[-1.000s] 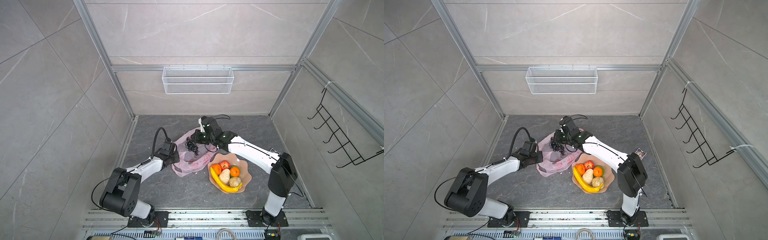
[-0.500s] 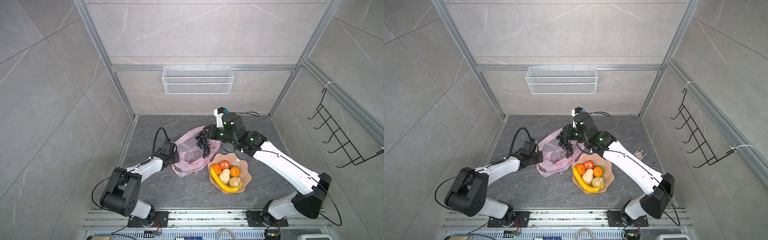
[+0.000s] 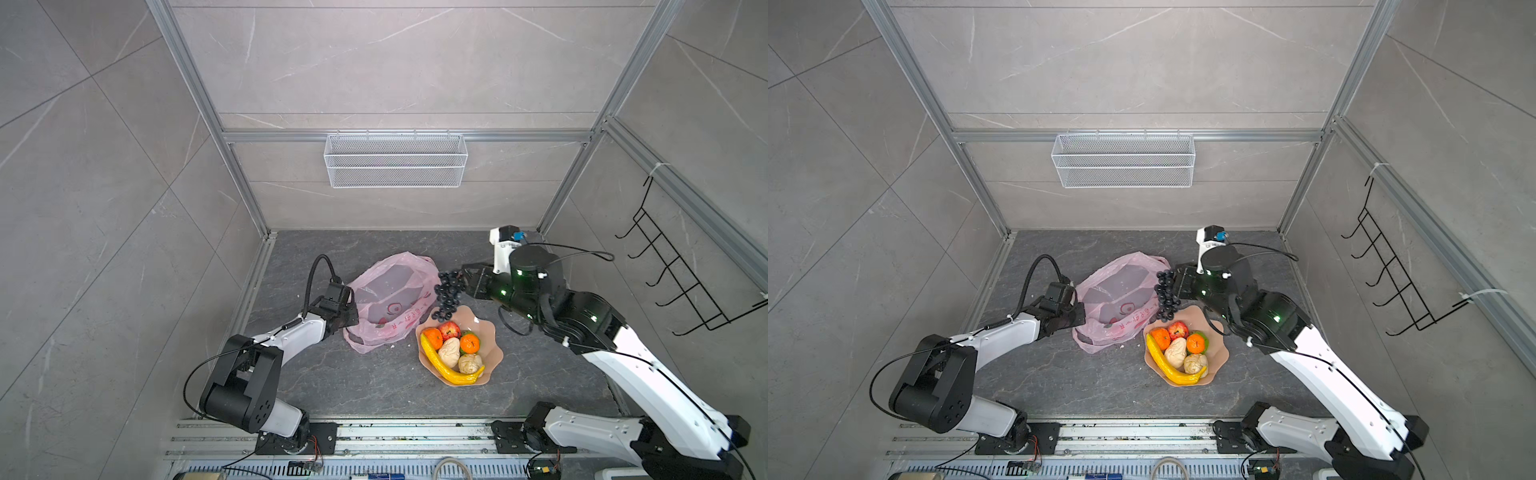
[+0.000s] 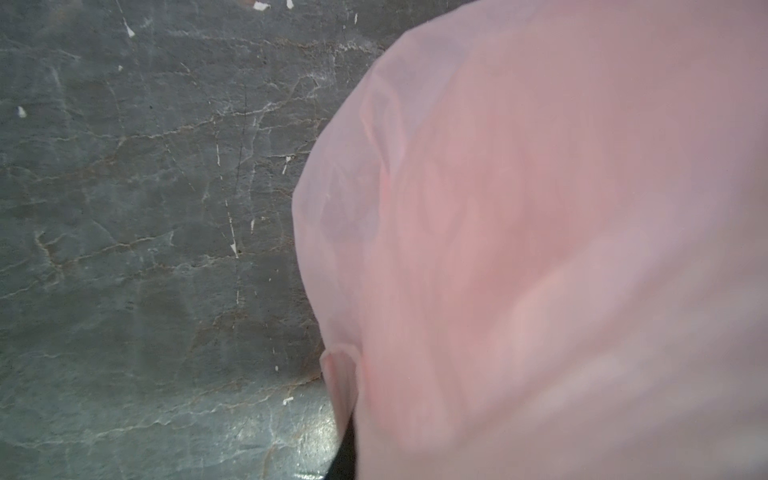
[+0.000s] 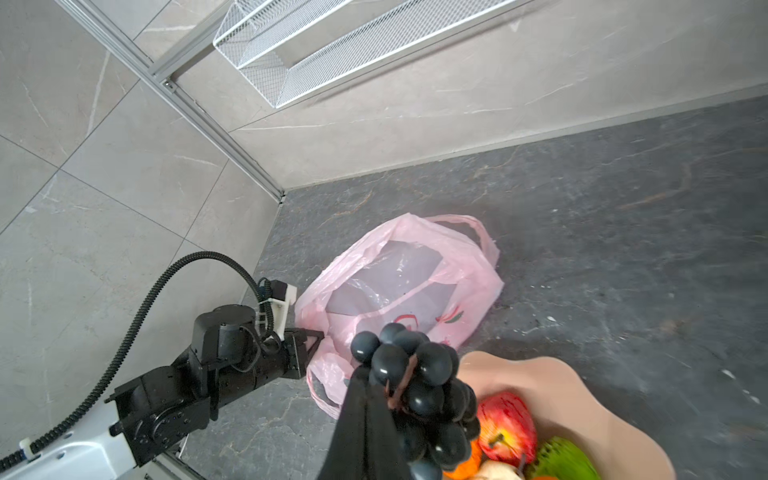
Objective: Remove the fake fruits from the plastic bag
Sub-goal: 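Swing the grapes with the right gripper around and over the bowl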
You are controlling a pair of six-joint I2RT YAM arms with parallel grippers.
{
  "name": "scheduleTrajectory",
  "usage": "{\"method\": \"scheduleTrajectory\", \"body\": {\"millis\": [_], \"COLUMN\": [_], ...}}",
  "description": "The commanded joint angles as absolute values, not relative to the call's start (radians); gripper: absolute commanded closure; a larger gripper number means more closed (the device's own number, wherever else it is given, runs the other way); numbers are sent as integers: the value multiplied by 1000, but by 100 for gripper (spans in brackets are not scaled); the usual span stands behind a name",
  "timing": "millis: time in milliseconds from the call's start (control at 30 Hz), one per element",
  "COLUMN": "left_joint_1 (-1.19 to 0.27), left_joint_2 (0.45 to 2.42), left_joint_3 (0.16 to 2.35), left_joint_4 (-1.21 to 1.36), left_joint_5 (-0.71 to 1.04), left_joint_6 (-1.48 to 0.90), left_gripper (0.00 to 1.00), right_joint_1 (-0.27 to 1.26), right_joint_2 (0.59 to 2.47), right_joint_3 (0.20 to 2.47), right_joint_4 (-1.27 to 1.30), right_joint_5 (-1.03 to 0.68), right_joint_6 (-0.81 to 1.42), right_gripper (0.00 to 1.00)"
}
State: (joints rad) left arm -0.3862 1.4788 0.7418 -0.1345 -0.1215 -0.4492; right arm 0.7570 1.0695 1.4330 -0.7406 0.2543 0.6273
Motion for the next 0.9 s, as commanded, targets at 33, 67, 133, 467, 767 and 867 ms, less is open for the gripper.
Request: {"method": "scheduleTrajectory", "body": {"millis": [33, 67, 133, 467, 767, 867], "left_joint_1": [-384, -384, -384, -384, -384, -383], "left_joint_2": [1487, 1488, 1488, 1492, 1503, 1505], "left_joint_3": [759, 758, 756, 750, 752, 753], "left_joint_4": [-134, -133, -131, -118, -114, -116], "left_joint_5": [-129, -131, -133, -138, -138, -138], "left_joint_6": [-443, -440, -438, -436, -436, -434], "left_gripper": [99, 99, 99, 99, 99, 99], "right_joint_1": [752, 752, 752, 753, 752, 753], "right_joint_2": [968, 942, 890, 687, 640, 641], "right_joint_3": [1407, 1404, 1396, 1291, 1153, 1131], "right_joint_4": [-886, -914, -969, -1175, -1139, -1128], "right_joint_5": [375, 388, 411, 477, 436, 434], "right_joint_6": [611, 616, 629, 727, 778, 788], "right_gripper": [100, 100, 100, 100, 100, 100]}}
